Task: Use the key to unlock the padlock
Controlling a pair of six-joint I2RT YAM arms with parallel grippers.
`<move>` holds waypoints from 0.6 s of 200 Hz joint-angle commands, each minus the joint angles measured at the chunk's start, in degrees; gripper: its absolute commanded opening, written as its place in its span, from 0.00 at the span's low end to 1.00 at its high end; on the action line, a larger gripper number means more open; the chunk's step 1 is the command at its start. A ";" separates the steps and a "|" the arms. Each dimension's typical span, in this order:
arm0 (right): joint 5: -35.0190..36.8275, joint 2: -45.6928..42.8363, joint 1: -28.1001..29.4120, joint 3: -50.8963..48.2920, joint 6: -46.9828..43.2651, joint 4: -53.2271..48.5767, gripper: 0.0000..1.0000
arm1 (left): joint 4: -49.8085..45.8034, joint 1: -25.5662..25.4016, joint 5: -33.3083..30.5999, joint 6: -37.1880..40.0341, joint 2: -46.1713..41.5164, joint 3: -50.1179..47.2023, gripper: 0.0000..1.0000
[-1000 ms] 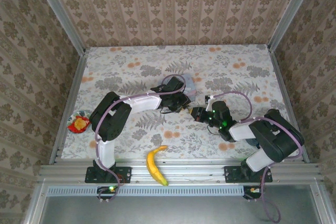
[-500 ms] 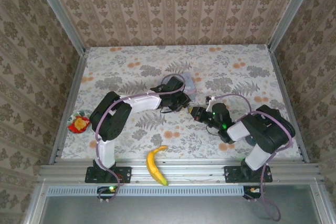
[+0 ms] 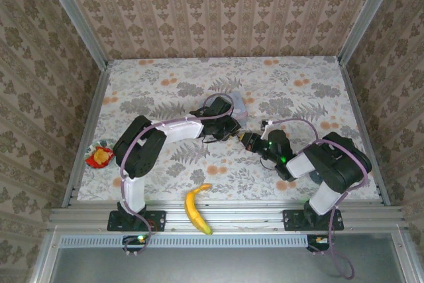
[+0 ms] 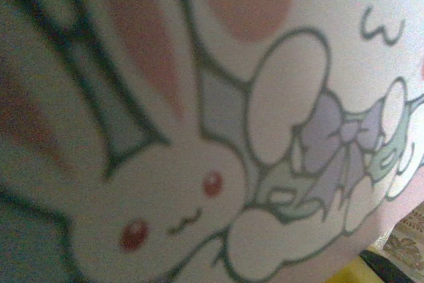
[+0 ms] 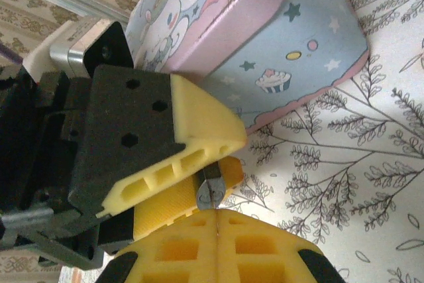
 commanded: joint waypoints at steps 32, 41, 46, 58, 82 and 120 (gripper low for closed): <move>3.86 3.49 -0.42 3.05 1.22 3.63 0.00 | -3.53 -1.54 10.42 -4.64 0.81 -1.59 0.00; 3.85 3.98 -0.33 3.22 1.35 3.68 0.00 | -3.34 -1.51 10.51 -4.88 0.93 -1.56 0.00; 3.88 4.25 -0.25 3.32 1.36 3.80 0.00 | -3.19 -1.55 10.51 -5.04 0.93 -1.55 0.00; 3.89 4.96 0.15 3.50 1.44 4.20 0.00 | -2.89 -1.56 10.47 -5.54 0.97 -1.76 0.00; 4.20 6.47 0.72 3.66 2.13 5.66 0.00 | -2.71 -1.71 10.35 -5.60 0.93 -1.59 0.00; 4.79 7.59 1.15 4.04 2.72 7.25 0.00 | -2.84 -1.86 10.44 -5.78 1.17 -1.43 0.00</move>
